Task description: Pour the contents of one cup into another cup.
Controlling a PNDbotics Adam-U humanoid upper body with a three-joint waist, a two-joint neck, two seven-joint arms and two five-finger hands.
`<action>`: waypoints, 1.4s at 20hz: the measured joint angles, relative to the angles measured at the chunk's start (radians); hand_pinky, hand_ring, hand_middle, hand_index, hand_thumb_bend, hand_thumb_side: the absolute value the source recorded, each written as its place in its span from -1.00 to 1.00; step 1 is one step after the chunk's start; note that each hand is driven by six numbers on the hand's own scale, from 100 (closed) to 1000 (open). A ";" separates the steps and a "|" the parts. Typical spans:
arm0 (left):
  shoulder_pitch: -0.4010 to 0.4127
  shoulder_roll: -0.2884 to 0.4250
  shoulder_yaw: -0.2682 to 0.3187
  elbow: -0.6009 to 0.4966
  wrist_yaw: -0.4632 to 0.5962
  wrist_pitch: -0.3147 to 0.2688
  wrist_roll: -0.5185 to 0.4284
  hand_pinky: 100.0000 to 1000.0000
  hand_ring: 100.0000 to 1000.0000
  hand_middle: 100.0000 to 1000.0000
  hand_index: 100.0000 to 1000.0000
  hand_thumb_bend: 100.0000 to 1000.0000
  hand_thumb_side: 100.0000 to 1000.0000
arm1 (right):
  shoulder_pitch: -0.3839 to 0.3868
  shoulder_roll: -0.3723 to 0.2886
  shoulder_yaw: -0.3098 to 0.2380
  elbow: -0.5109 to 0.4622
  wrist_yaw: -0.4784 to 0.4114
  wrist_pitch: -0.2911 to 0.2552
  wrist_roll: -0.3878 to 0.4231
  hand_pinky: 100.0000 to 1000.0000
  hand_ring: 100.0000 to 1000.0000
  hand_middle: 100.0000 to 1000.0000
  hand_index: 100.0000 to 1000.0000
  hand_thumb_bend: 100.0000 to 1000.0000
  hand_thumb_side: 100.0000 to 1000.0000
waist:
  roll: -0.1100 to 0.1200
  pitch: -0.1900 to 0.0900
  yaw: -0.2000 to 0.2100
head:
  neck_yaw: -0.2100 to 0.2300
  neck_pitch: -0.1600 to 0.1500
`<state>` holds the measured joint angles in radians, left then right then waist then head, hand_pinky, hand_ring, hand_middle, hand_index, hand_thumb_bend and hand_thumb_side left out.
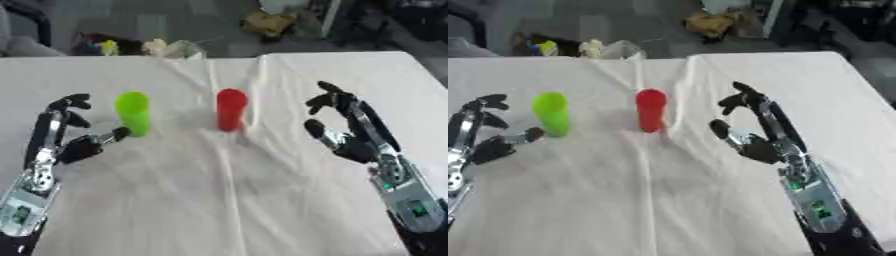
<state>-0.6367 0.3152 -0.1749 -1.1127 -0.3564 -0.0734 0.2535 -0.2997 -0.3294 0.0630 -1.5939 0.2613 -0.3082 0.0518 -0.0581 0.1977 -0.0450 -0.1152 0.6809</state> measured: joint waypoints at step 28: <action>-0.116 -0.006 -0.024 0.107 -0.021 -0.080 -0.091 0.12 -0.29 0.02 0.53 0.78 -0.20 | -0.026 0.017 0.012 -0.010 0.000 -0.008 0.017 0.66 0.99 -0.07 0.32 0.02 0.41 | -0.001 0.054 -0.078 | 0.012 -0.027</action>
<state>-0.7530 0.3090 -0.1989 -1.0053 -0.3771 -0.1536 0.1626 -0.3252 -0.3125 0.0751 -1.6035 0.2610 -0.3165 0.0690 -0.0592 0.2520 -0.1229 -0.1031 0.6540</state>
